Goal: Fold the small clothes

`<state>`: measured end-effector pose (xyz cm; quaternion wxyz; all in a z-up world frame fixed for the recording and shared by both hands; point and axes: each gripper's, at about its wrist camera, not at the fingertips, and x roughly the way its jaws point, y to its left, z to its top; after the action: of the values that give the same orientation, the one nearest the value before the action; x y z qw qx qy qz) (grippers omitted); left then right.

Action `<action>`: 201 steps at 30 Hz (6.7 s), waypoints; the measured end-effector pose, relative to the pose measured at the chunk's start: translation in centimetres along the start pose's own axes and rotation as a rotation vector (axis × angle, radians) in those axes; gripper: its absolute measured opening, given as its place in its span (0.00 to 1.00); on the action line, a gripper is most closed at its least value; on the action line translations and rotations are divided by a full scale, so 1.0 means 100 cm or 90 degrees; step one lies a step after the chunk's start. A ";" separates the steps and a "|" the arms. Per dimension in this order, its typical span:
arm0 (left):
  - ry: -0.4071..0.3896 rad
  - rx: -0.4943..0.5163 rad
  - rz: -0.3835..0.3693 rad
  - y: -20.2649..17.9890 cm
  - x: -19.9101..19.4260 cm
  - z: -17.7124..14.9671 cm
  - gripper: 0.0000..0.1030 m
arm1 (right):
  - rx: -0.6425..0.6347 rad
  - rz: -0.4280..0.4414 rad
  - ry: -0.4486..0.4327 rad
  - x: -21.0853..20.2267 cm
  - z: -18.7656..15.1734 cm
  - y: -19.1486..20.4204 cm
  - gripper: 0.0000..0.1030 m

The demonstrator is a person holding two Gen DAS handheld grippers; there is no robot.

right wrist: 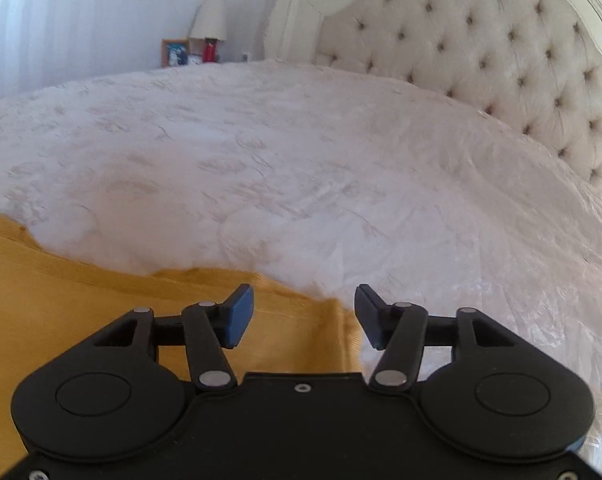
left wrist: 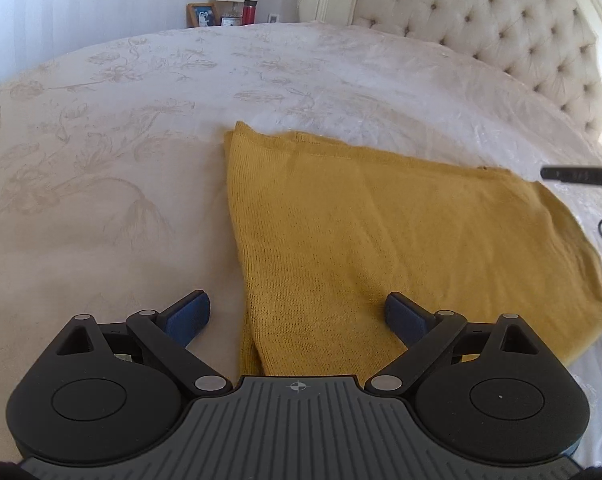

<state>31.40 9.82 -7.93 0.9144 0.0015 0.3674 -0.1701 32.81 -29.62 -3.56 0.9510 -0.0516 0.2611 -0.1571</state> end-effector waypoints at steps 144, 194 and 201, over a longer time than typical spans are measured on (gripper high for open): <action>0.000 0.054 -0.100 -0.118 -0.018 -0.032 0.65 | 0.327 0.257 -0.030 -0.134 -0.124 -0.075 0.99; -0.013 0.047 -0.172 -0.082 -0.016 -0.044 0.79 | 0.151 0.145 0.066 -0.022 -0.051 -0.050 0.62; -0.012 0.049 -0.175 -0.081 -0.014 -0.044 0.81 | 0.128 0.166 0.076 -0.002 -0.051 -0.046 0.52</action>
<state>25.04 3.17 -9.20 0.8853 -0.0157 0.3486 -0.3073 28.74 -34.01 -6.98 0.9465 0.0876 0.3044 -0.0609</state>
